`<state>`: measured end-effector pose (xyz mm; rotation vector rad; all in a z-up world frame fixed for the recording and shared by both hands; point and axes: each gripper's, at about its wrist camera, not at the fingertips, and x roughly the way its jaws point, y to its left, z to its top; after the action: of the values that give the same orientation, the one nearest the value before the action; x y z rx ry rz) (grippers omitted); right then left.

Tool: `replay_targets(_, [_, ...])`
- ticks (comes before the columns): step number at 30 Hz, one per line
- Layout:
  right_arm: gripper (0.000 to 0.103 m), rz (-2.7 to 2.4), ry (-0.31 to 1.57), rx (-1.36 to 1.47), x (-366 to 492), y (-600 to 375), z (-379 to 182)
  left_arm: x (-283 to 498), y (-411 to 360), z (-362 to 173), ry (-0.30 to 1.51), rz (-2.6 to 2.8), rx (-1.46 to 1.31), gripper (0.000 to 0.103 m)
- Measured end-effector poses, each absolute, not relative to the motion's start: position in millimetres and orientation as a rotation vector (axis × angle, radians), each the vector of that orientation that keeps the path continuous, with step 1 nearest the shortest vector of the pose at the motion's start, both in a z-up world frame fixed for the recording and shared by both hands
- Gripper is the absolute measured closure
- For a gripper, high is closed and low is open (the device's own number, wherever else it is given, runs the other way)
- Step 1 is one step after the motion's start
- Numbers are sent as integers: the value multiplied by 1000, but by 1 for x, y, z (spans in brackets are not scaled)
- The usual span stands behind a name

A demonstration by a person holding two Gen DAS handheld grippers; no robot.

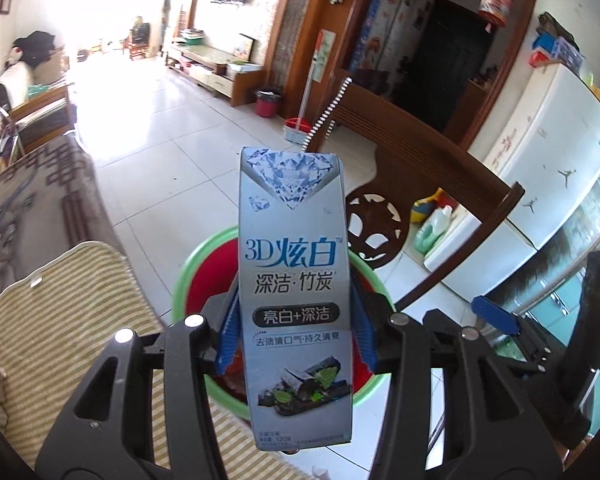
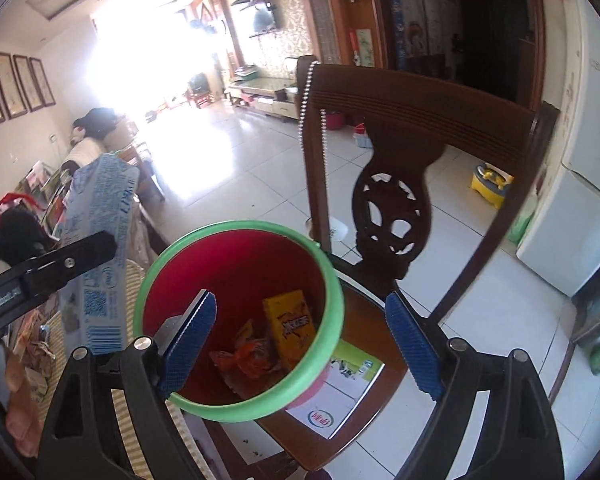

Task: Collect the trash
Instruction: 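Open both tools over the red bucket to drop the carton and toothpaste box, then move both tools back over the table to the remaining trash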

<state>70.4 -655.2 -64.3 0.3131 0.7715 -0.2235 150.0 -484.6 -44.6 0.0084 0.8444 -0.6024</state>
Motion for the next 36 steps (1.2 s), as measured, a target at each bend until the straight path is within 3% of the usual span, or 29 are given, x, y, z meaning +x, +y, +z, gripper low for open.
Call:
replay_targets(2, [19,-237,761,317,65,-658,-61,152,-495,-46,840,-614,26,51])
replay_targets(4, [19,-240,756,319,62,-657,-59,153,-496,-44,822,-597,36,22])
replay_targets(9, [19,-208,756,307,70,-647,-58,144,-467,-35,790,-521,-14,11])
replay_targets(21, [18,8,713,250,113,-568,-36,90,-343,-58,857,-253,-80,11])
replay_targets(29, [17,201,774,199,130,-471,-41,76,-207,-50,786,27,-94,11])
replay_targets(36, [17,263,824,161,129,-388,-50,46,-81,-72,839,221,-85,10])
